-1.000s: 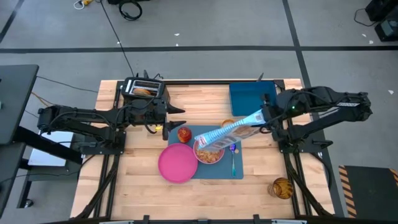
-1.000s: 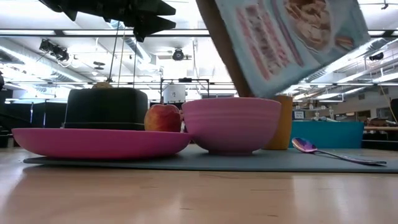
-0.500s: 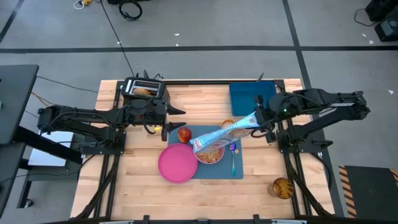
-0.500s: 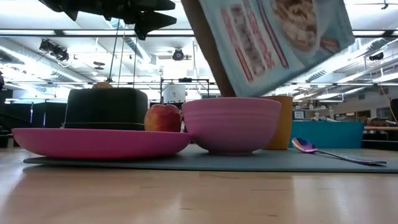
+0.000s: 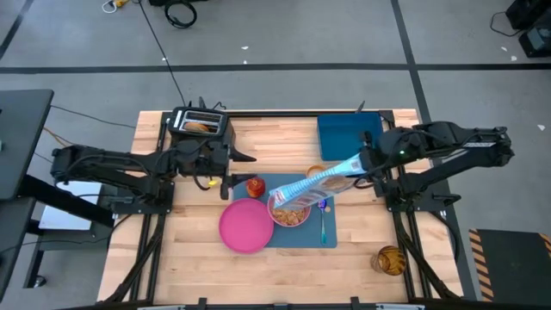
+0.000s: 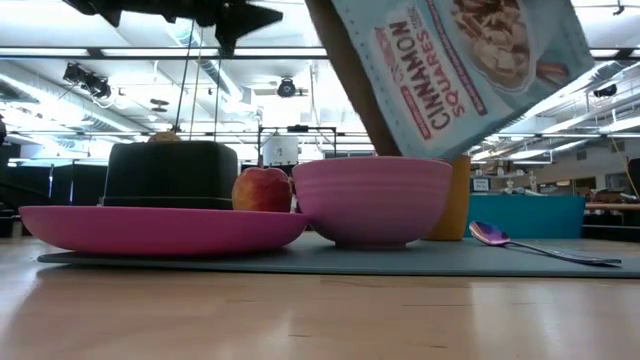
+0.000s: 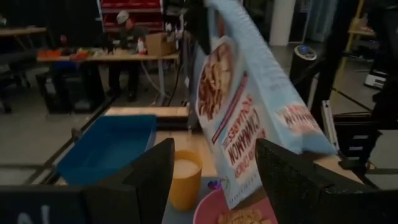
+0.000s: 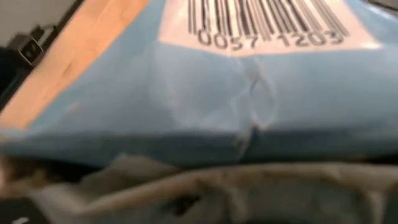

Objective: Arrange a breakfast setting
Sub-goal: Pour the cereal into the pink bowl

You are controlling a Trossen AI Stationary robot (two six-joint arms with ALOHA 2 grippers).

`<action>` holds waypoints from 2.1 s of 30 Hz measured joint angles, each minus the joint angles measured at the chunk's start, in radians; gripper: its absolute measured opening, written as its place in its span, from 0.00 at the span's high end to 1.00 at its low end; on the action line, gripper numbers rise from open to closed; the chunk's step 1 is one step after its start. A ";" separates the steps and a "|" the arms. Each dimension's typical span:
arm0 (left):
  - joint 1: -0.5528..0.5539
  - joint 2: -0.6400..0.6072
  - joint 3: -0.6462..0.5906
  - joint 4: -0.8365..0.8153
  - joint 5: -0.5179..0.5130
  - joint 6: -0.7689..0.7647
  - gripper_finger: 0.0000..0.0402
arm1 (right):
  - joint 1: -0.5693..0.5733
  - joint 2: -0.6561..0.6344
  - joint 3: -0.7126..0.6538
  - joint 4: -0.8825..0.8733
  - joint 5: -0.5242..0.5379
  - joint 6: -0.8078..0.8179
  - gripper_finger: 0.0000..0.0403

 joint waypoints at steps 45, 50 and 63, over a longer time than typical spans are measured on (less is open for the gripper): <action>0.068 0.225 0.008 0.650 0.058 0.062 0.34 | -0.027 -0.450 -0.828 1.598 0.082 -0.119 0.65; 0.105 0.355 0.104 0.711 0.127 0.043 0.24 | -0.065 -0.333 -0.813 1.704 0.083 -0.123 0.65; 0.107 0.488 0.328 0.726 0.130 -0.062 0.38 | -0.110 -0.233 -0.813 1.810 0.083 -0.103 0.65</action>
